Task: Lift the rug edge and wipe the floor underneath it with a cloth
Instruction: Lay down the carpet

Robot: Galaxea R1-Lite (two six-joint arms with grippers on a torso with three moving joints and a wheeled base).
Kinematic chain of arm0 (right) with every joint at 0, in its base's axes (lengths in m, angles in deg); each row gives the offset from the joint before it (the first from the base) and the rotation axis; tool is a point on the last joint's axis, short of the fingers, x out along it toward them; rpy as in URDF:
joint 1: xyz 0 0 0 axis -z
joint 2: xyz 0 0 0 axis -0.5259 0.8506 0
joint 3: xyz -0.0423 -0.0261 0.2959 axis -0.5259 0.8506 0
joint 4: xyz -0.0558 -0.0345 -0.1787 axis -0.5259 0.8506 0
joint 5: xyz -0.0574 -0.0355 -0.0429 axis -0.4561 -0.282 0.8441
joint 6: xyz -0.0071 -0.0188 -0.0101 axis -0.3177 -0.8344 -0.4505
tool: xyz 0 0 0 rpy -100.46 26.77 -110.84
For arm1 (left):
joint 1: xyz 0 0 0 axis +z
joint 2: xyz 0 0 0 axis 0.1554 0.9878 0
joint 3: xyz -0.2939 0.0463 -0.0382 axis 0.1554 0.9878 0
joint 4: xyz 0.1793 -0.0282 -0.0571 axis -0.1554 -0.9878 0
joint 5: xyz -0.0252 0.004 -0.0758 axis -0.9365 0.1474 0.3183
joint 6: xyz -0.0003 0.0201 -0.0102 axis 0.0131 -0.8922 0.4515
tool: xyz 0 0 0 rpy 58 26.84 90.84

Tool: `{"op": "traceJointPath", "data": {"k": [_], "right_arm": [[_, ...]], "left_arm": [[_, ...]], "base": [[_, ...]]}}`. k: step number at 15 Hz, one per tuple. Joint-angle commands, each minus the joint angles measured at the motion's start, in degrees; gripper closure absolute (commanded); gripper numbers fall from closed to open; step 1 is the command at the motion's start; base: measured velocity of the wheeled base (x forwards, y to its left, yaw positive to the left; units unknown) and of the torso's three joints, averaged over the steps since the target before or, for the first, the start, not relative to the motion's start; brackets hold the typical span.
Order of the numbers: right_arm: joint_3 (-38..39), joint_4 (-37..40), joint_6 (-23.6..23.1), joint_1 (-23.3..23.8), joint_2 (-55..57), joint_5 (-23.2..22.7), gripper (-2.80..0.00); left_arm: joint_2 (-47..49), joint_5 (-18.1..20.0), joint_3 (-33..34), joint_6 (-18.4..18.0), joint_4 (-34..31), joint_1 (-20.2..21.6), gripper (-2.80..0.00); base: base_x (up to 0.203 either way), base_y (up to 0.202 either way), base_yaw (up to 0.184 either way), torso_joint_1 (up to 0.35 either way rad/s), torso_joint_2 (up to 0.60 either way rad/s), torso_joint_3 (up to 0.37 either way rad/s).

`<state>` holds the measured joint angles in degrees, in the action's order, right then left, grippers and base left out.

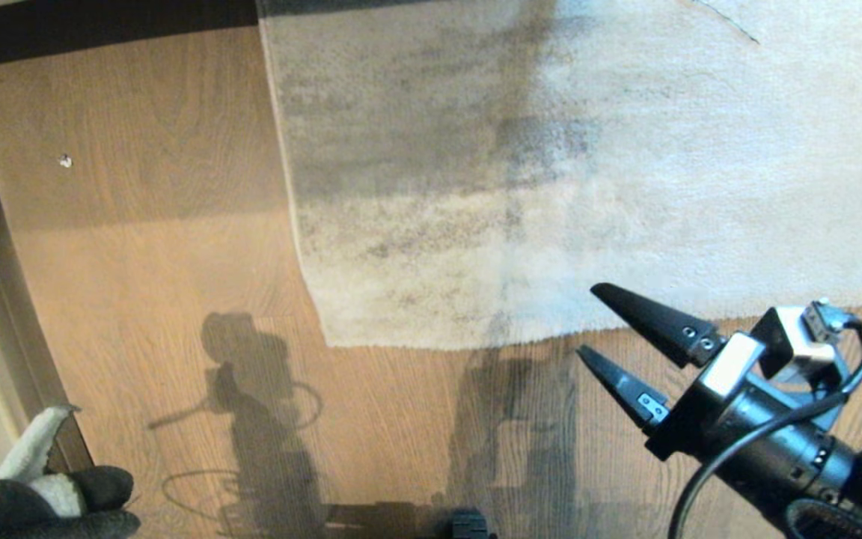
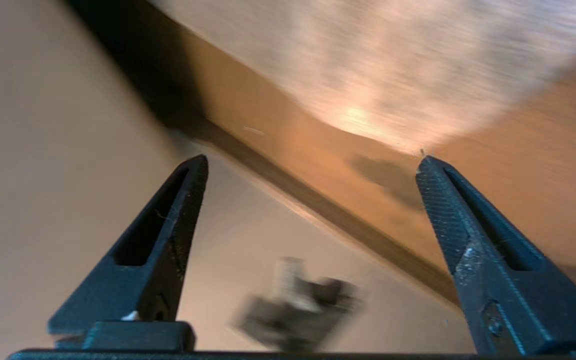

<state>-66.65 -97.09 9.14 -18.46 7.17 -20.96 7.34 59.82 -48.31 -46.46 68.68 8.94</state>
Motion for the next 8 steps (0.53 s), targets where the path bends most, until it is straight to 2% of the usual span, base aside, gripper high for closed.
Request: {"op": "traceJointPath", "data": {"k": [1, 2, 3, 6, 8], "right_arm": [[-0.1, -0.3, -2.7, -0.2, 7.1, 0.4, -2.80], [-0.2, -1.6, -3.7, -0.2, 8.8, 1.4, -2.28], [-0.2, -3.8, -4.0, -0.3, 10.1, 1.9, 0.00], [-0.4, -6.4, -3.7, -0.3, 14.8, 2.9, 0.00], [-4.8, -6.6, -3.5, -0.3, 18.5, 6.6, 0.00]], "left_arm": [[0.0, 0.0, 0.0, 0.1, 0.0, 0.0, 0.00], [0.0, 0.0, 0.0, 0.1, 0.0, 0.0, 0.00], [0.0, 0.0, 0.0, 0.1, 0.0, 0.0, 0.00], [0.0, 0.0, 0.0, 0.1, 0.0, 0.0, 0.00], [0.0, 0.0, 0.0, 0.1, 0.0, 0.0, 0.00]], "base": [[0.000, 0.000, 0.000, 0.000, 0.00, 0.000], [0.000, 0.000, 0.000, 0.000, 0.00, 0.000], [0.000, 0.000, 0.000, 0.000, 0.00, 0.000], [0.000, 0.000, 0.000, 0.000, 0.00, 0.000], [0.000, 0.000, 0.000, 0.000, 0.00, 0.000]]}}
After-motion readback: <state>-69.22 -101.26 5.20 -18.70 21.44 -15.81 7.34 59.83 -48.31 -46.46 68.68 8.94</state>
